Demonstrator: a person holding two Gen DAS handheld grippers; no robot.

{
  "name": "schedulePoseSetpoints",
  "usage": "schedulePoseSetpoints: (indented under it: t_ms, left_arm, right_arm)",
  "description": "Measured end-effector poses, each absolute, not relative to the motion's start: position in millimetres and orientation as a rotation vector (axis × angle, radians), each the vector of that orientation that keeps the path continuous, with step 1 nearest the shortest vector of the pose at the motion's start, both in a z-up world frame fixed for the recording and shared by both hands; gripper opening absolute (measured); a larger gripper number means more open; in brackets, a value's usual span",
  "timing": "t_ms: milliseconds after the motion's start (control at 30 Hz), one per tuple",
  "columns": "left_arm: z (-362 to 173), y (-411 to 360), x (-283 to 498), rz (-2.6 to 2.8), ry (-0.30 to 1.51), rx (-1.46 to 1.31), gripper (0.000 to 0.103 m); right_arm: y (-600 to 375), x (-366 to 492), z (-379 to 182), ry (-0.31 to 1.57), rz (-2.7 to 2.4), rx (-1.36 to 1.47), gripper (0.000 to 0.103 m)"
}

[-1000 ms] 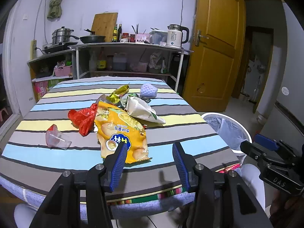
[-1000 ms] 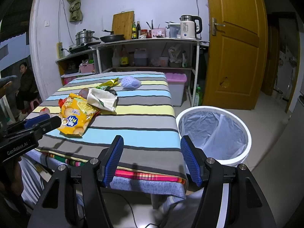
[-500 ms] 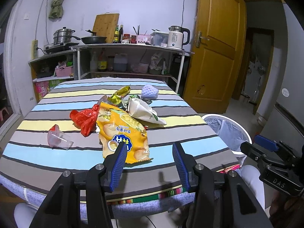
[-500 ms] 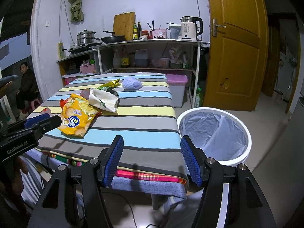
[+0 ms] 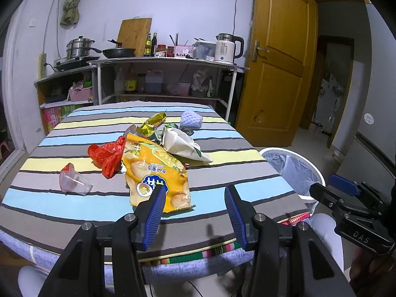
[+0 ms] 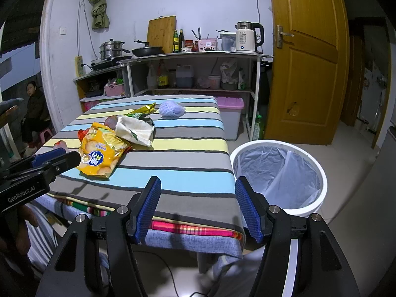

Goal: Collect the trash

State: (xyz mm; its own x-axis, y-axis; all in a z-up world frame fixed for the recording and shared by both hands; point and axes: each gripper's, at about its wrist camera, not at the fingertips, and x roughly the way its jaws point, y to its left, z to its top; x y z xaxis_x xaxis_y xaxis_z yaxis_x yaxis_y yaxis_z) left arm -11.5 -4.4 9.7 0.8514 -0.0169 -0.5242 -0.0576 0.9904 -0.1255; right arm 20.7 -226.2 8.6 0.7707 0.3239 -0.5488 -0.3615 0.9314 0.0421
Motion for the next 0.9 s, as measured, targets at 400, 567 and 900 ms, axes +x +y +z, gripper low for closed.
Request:
schedulePoseSetpoints:
  t_ms: [400,567,900]
  left_arm:
    - [11.7,-8.7,-13.0,0.004,0.546,-0.122,0.049]
    - [11.7,-9.9,-14.1,0.003,0.541,-0.122,0.049]
    - [11.4,-11.4,-15.3,0.003,0.54,-0.118,0.049]
  right_arm:
    - [-226.8,19.2,9.4,0.578,0.373,-0.068,0.063]
    - [-226.3,19.6,9.3,0.579,0.371,-0.068,0.063]
    - [-226.6,19.8,9.6,0.58,0.372,-0.067,0.063]
